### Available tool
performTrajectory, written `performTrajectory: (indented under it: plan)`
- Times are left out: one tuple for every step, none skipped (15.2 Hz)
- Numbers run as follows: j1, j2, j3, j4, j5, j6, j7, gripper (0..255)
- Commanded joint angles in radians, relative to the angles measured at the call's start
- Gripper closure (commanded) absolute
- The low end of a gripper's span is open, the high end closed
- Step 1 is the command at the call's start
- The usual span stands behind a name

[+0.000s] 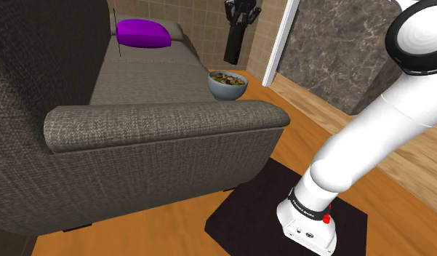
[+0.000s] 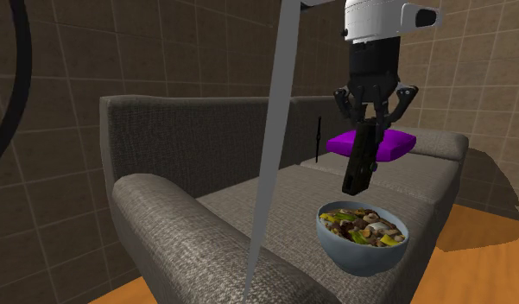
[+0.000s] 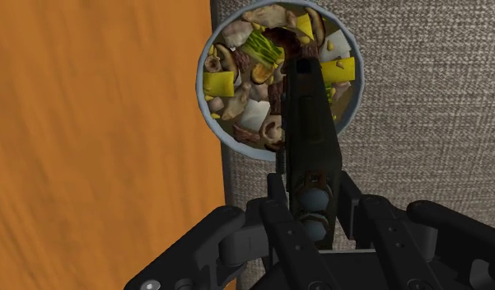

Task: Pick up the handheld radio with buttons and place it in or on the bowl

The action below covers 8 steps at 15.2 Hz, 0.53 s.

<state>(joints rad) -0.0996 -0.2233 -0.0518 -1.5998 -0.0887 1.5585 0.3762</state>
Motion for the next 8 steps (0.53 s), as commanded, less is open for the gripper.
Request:
performTrajectory:
  plan:
    - [0.0,-0.014,-0.001,-0.043,-0.001,0.03,0.001,255]
    - [-0.001,-0.02,-0.001,-0.064,-0.001,0.045,0.003,255]
    - [-0.001,-0.026,-0.001,-0.084,-0.001,0.059,0.004,255]
    - [-0.001,-0.032,-0.001,-0.104,-0.002,0.073,0.005,255]
    - [-0.001,-0.037,-0.001,-0.124,-0.002,0.087,0.006,255]
    - [-0.001,-0.042,-0.001,-0.143,-0.002,0.101,0.007,255]
    - [-0.001,-0.047,-0.001,-0.162,-0.003,0.115,0.008,255]
    - [-0.001,-0.052,-0.002,-0.18,-0.003,0.129,0.01,255]
